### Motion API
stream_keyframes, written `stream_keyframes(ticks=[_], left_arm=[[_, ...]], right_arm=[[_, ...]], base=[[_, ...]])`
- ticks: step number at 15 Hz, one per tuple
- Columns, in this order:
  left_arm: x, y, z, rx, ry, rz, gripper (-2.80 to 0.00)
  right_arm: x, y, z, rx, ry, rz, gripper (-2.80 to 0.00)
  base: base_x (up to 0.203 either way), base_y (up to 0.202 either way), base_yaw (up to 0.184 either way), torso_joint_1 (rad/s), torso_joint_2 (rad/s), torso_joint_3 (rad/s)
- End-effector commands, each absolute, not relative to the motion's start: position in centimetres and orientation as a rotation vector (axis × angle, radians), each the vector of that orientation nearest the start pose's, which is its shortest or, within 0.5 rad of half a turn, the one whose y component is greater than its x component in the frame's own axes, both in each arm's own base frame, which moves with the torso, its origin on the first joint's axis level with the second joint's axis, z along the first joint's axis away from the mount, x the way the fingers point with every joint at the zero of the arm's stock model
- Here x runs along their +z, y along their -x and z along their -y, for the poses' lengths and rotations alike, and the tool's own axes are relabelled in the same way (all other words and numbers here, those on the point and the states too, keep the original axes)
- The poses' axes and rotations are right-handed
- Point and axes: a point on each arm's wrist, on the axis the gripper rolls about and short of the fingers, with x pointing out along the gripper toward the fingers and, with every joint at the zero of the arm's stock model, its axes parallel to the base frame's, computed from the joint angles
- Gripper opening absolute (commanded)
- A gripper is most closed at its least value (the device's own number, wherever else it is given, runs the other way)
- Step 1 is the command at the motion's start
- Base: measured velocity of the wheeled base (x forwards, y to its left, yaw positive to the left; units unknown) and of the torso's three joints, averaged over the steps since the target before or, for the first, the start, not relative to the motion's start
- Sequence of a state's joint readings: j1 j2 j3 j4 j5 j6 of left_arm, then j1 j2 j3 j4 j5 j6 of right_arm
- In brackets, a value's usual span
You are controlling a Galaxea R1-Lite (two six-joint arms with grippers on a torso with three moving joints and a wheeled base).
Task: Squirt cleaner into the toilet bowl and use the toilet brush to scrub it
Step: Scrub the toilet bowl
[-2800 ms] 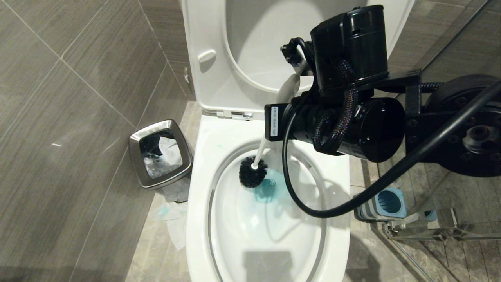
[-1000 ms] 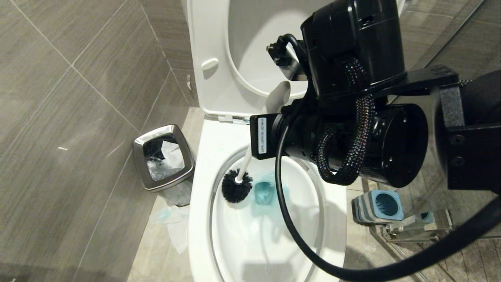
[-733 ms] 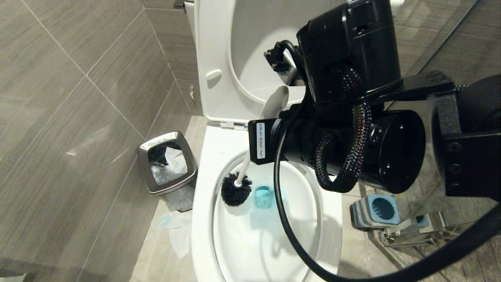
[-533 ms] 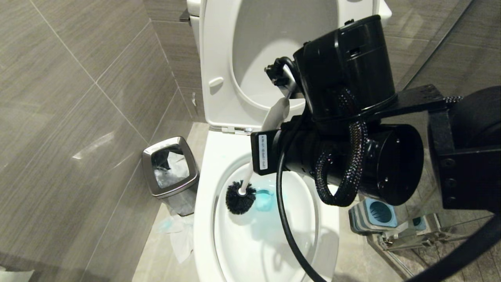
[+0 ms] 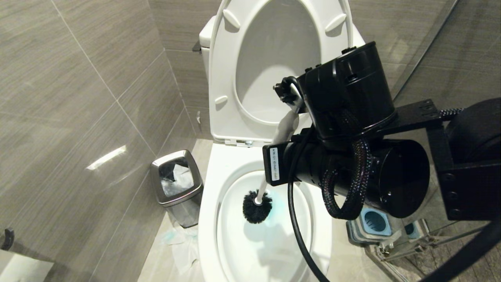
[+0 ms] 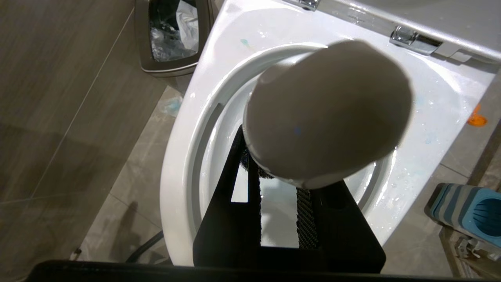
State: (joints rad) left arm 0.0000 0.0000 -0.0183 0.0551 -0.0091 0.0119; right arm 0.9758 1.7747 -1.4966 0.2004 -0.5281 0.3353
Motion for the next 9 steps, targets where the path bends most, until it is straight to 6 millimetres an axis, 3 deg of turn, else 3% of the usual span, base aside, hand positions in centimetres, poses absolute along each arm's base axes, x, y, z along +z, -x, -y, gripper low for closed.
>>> stream_keyframes(ticks=[1, 6, 9], left_arm=[[7.5, 2.4, 0.0, -0.008, -0.012, -0.037, -2.80], [7.5, 2.4, 0.0, -0.008, -0.012, -0.037, -2.80], [7.5, 2.4, 0.0, -0.009, -0.012, -0.037, -2.80]], right_arm=[[27.3, -20.2, -27.1, 0.357, -0.001, -0.418, -2.80], [27.1, -20.9, -26.8, 0.334, -0.010, -0.422, -2.80], [25.9, -22.7, -26.6, 0.277, -0.037, -0.449, -2.80]], base=[[0.000, 0.000, 0.000, 0.002, 0.01, 0.207], [0.000, 0.000, 0.000, 0.003, 0.00, 0.148], [0.000, 0.000, 0.000, 0.001, 0.00, 0.018]])
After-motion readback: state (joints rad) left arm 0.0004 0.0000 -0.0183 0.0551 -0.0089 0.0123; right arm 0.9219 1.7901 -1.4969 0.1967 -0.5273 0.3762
